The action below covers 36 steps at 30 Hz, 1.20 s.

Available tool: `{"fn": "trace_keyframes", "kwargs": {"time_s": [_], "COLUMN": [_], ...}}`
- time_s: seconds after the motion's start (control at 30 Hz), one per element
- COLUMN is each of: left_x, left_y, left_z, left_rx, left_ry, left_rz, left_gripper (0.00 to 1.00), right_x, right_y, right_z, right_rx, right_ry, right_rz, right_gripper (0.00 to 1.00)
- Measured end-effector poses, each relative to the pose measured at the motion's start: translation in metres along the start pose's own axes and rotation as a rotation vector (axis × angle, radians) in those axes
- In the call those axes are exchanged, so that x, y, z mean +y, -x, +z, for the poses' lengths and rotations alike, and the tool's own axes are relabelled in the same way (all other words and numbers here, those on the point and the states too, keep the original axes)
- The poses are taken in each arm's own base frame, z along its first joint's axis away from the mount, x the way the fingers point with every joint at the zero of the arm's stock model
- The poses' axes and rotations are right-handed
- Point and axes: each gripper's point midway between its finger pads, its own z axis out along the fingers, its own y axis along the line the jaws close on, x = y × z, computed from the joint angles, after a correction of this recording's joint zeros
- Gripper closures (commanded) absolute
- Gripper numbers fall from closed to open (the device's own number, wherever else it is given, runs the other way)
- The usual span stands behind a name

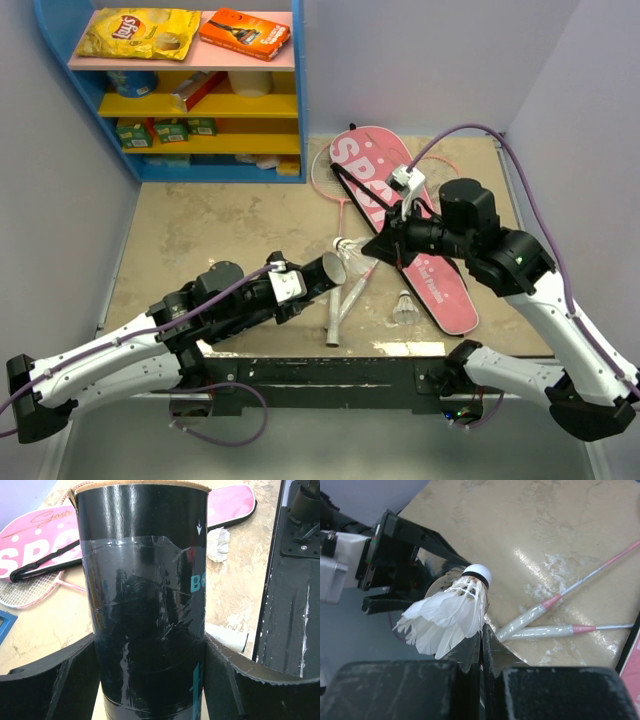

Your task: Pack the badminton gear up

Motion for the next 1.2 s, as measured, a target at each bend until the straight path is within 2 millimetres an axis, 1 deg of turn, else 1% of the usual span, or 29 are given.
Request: {"fn": "trace_keyframes", "kwargs": {"time_s": [0.1,0.2,0.4,0.8,1.0,1.2], "left_x": [-0.001,-0.002,-0.004,-0.009,-0.011,-0.011], "left_y": [0.002,0.002,0.007,0.013,0.012,0.011], "left_z": [0.0,-0.001,-0.003,-0.005,-0.005,-0.004], "left_rx": [-0.004,-0.006,-0.023,-0.048,-0.042,-0.038], "left_ry": [-0.008,-0.013,-0.025,-0.053,-0.066,-0.07], "left_rz": [0.0,0.0,0.002,0.005,0.003,0.008], "left_gripper": [1.0,1.0,1.0,1.0,1.0,1.0], "right_x": [0.01,0.018,0.024,0.025,0.035,0.033], "right_y": [-0.004,-0.01,-0.025,-0.038,-0.042,-0.043], "right_z": [-0.01,-0.016,-0.015,0.005,0.022,0.035], "right_rx": [0.003,0.021,0.084,0.164,0.202,0.22], "right_ry": [0.039,0.077,0.119,0.157,0.192,0.173], "right_rz": [0.003,0.011,0.036,0.092,0.095,0.115], "right_gripper": [1.0,1.0,1.0,1.0,1.0,1.0]}}
